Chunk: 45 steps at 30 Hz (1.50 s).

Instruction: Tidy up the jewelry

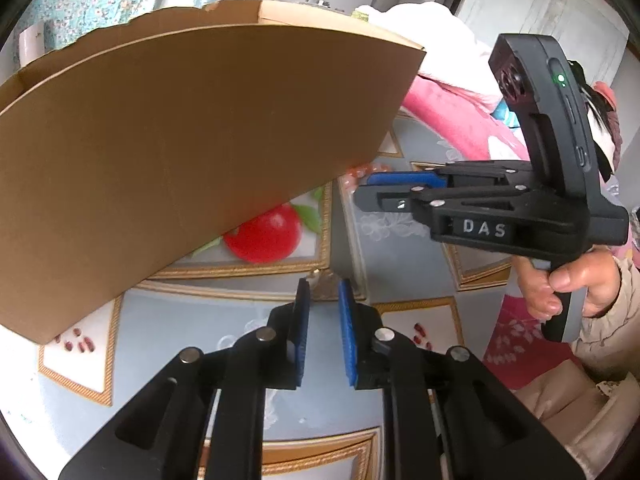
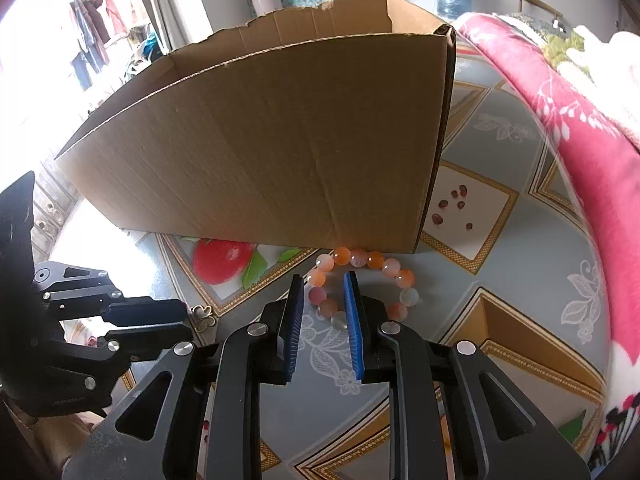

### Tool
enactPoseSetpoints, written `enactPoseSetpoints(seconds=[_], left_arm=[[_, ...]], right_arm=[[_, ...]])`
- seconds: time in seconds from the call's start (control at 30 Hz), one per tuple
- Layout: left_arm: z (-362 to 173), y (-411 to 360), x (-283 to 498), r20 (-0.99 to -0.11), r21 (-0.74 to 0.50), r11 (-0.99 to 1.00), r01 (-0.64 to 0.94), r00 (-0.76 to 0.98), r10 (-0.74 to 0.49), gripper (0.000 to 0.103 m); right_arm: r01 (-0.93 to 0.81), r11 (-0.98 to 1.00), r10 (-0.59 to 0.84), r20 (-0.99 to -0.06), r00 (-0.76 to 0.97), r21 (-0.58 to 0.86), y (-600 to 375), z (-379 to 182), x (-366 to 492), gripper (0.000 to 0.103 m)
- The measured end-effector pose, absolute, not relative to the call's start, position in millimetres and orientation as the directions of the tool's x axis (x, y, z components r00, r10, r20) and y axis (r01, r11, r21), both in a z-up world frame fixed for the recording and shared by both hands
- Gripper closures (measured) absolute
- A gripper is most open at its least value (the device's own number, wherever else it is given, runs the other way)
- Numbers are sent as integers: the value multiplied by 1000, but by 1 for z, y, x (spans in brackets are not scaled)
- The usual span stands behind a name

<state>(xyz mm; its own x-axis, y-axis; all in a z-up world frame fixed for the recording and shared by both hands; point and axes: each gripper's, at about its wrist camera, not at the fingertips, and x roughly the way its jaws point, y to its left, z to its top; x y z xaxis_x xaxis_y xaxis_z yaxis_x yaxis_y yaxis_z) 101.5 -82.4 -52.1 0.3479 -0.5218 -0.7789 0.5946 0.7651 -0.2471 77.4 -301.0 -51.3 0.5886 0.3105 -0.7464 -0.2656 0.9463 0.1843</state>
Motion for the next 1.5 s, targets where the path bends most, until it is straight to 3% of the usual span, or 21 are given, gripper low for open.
enactPoseSetpoints(seconds=[0.37,0.5,0.63,0.87,1.37,1.5], left_arm=[[-56,-102,106,-765,-273,739,615,327,-555,88],[-55,-83,108,-749,-300,772,561,363,-555,79],[-48,-66,106,-724,-306,795,524,414,-552,75],[-45,-52,99,-712,-305,780,547,413,-568,65],[-58,-105,103,-758,-114,739,664,423,-497,64],[-59,-109,99,-761,-65,738,672,445,-472,73]], right_arm=[[-264,941,331,-738,588,211,-311,-52,78,84],[-263,937,346,-735,584,232,-317,-52,79,84],[-263,933,355,-734,579,245,-322,-52,81,84],[-265,925,379,-725,575,273,-331,-53,83,84],[-274,913,408,-714,568,304,-351,-51,86,84],[-276,910,413,-712,568,308,-353,-50,87,84]])
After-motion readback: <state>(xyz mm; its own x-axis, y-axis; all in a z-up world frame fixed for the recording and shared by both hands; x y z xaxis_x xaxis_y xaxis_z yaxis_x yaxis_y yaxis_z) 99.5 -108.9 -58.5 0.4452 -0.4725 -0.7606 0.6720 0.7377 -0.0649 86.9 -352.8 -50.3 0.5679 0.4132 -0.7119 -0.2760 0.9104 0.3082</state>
